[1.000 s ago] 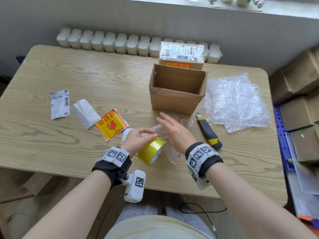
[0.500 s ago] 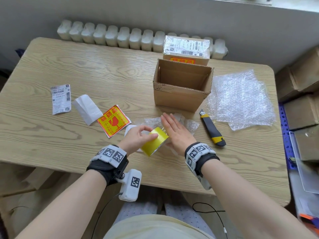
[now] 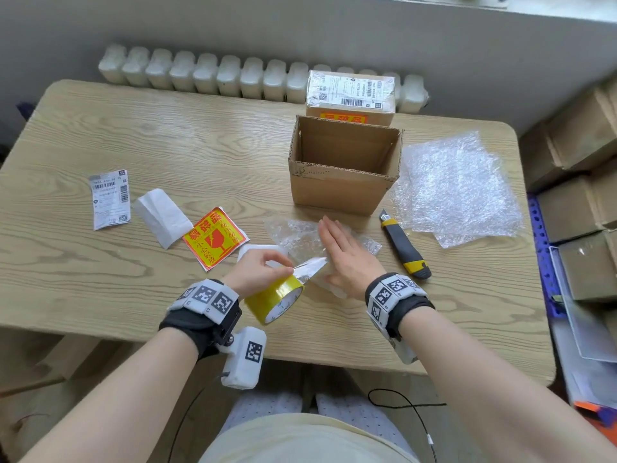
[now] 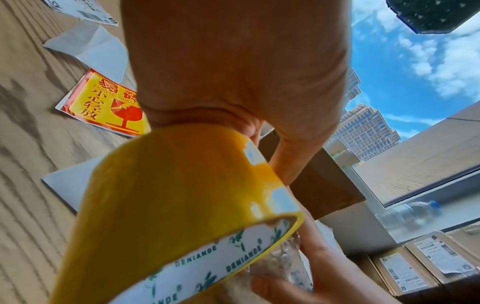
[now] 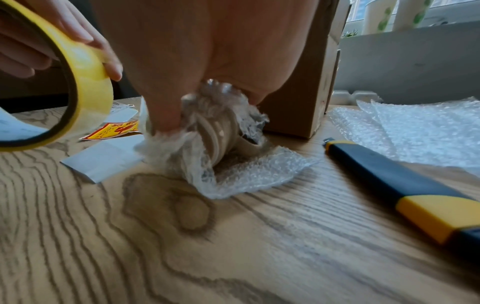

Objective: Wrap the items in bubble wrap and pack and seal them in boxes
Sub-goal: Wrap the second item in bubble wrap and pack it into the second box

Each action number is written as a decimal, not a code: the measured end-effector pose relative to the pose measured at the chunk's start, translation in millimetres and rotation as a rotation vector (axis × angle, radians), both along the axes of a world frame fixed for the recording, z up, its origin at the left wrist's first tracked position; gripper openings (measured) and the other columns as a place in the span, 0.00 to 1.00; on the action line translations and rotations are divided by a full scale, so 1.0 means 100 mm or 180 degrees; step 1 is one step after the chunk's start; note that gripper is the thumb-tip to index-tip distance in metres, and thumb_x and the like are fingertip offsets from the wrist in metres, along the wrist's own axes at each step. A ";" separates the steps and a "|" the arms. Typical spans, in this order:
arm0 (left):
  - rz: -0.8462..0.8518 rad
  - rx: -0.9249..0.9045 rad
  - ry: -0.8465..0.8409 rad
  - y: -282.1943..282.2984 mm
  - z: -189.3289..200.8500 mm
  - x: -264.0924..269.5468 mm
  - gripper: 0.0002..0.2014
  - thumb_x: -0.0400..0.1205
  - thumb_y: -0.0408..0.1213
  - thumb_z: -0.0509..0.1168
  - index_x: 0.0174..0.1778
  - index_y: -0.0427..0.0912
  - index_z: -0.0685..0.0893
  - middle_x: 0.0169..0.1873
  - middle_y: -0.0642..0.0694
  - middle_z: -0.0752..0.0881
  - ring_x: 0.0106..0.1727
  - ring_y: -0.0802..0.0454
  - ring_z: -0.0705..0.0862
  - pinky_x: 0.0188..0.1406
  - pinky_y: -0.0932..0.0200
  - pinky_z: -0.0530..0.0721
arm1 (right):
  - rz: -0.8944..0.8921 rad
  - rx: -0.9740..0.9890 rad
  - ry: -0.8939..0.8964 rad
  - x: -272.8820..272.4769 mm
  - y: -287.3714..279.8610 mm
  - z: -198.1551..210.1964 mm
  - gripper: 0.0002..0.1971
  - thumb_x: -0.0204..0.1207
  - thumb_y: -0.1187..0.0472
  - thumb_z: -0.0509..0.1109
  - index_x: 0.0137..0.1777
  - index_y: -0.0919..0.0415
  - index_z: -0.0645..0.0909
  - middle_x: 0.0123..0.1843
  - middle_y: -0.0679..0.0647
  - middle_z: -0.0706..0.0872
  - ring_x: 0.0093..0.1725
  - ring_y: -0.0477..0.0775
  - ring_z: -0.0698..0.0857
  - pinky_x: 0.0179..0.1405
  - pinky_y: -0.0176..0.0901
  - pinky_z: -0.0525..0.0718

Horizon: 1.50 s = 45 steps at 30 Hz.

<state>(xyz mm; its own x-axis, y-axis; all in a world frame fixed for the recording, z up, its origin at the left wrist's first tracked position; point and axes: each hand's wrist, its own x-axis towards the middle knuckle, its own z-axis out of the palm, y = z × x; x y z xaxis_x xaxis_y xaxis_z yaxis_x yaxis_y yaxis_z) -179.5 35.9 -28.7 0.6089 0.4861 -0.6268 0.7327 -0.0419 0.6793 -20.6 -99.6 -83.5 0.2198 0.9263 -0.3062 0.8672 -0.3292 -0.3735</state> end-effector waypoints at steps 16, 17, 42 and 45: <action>0.0111 0.0171 -0.0100 -0.13 -0.02 -0.03 0.08 0.78 0.41 0.71 0.45 0.39 0.87 0.38 0.49 0.87 0.39 0.53 0.82 0.33 0.67 0.73 | -0.1496 -0.0303 -0.0366 0.47 -0.55 0.05 0.22 0.84 0.56 0.59 0.75 0.62 0.66 0.73 0.58 0.72 0.64 0.63 0.77 0.60 0.56 0.77; 0.0127 0.0201 -0.0081 -0.15 -0.01 -0.03 0.08 0.78 0.41 0.71 0.45 0.40 0.87 0.37 0.50 0.86 0.38 0.54 0.82 0.33 0.67 0.73 | -0.1634 -0.0383 -0.0355 0.52 -0.57 0.01 0.21 0.83 0.57 0.59 0.74 0.62 0.67 0.71 0.57 0.73 0.64 0.63 0.78 0.59 0.55 0.78; -0.0093 0.0347 0.0354 -0.07 -0.01 -0.01 0.05 0.77 0.37 0.70 0.47 0.43 0.85 0.35 0.42 0.86 0.33 0.52 0.80 0.26 0.70 0.72 | -0.2647 -0.0244 0.0556 0.75 -0.44 0.22 0.15 0.70 0.52 0.74 0.50 0.58 0.76 0.50 0.56 0.82 0.48 0.57 0.81 0.47 0.46 0.79; -0.0159 0.0455 0.0276 -0.08 0.02 0.00 0.09 0.78 0.42 0.70 0.47 0.39 0.85 0.37 0.44 0.86 0.37 0.51 0.82 0.28 0.69 0.73 | -0.2506 -0.0009 0.1159 0.61 -0.47 0.39 0.10 0.70 0.53 0.74 0.47 0.55 0.81 0.46 0.51 0.85 0.48 0.52 0.83 0.49 0.43 0.79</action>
